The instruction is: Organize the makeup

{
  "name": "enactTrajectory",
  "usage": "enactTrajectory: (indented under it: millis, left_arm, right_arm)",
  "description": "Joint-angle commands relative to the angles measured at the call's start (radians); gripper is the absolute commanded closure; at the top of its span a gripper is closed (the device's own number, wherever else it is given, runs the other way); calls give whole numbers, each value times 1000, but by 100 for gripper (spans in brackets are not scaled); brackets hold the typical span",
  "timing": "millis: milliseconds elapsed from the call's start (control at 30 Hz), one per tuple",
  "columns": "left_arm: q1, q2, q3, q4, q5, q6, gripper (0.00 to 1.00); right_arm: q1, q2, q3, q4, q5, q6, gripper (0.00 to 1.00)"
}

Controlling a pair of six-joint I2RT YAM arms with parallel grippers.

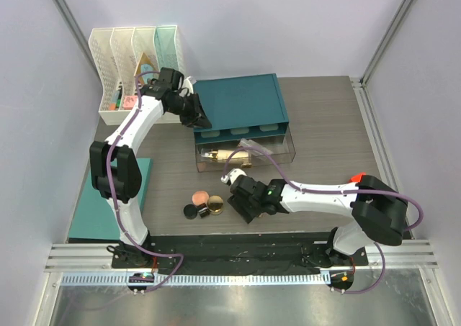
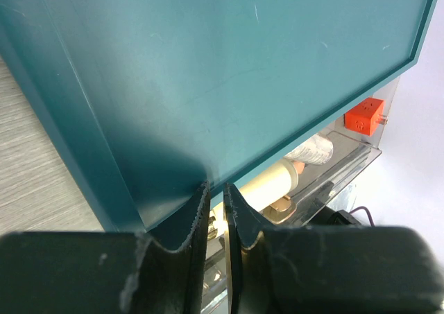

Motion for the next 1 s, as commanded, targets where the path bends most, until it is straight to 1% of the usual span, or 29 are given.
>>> enactTrajectory:
  millis: [0,67,100,167,200,267,300,367,500,700,800,833,967]
  left_arm:
    - [-4,46,-65,-103,-120,42,84]
    - [-4,47,-68,-104,-120,42,84]
    - [-2,47,-68,-100,-120,40,84]
    - [-2,47,-70,-100,-120,38,84]
    - [-2,47,-70,-100,-119,38,84]
    - [-2,47,-70,-98,-120,37,84]
    - [-2,46,-70,-100,-119,38,84]
    - [-2,44,-71,-98,-120,37,83]
    - [-2,40,-76,-98,-123,38,83]
    - [-2,34,-84,-97,-127,37,83]
    - [-2,34,-85,-97,-128,37,83]
    - [-2,34,-85,-95,-128,37,83]
    - [-2,37,-79,-97,-128,35,83]
  right_arm:
    - [51,-1,-17,-5,7,60,34]
    - [62,7,-29,-3,6,73,37]
    - [63,11,-32,-2,0,82,46]
    - [63,33,-35,-2,-8,88,57]
    - [63,39,-35,-2,-19,88,69]
    - [63,48,-32,-3,-25,88,80]
    - [63,46,-32,-3,-26,87,89]
    - [62,34,-31,-3,-23,82,99]
    - [63,-13,-20,-14,-16,76,99]
    - [63,-128,72,-31,3,36,99]
    - [63,-145,170,-58,44,-10,99]
    - [63,-142,226,-68,64,-25,99]
    - [62,-116,365,-97,182,-140,99]
